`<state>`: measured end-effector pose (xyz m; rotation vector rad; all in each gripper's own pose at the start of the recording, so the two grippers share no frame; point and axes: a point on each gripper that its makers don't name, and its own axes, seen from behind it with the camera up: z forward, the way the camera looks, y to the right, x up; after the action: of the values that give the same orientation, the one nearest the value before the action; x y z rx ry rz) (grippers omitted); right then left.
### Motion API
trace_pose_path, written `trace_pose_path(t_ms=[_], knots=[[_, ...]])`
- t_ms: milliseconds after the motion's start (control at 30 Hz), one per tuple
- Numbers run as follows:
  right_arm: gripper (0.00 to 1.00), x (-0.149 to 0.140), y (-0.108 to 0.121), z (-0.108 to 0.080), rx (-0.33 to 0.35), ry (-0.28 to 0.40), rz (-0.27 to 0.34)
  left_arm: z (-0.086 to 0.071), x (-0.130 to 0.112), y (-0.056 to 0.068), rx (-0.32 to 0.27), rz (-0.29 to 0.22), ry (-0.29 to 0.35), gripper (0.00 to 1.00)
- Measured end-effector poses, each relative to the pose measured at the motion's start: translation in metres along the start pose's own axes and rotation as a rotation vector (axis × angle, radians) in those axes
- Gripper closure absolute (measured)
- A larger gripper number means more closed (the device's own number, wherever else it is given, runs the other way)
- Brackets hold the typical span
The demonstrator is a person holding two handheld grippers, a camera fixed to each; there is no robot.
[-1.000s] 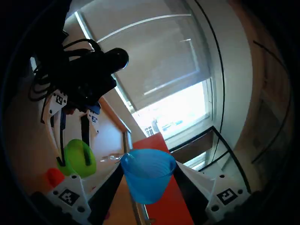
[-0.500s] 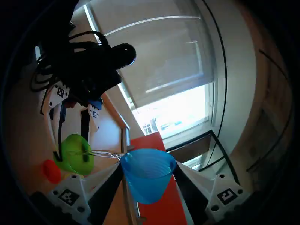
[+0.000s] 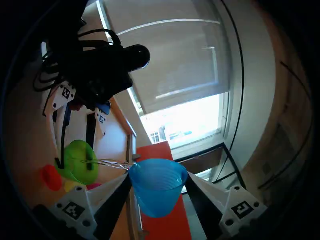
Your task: Pour water
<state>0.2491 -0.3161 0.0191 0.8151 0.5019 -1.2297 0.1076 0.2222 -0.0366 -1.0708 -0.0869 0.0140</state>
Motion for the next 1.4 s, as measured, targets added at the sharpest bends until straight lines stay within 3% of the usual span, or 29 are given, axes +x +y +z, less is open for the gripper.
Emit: trace_pose_path(t_ms=[1400], knots=[[0.09,0.002,0.011,0.002,-0.024,0.000,-0.161,0.004,0.001,-0.002,-0.002,-0.008,0.012,0.14]])
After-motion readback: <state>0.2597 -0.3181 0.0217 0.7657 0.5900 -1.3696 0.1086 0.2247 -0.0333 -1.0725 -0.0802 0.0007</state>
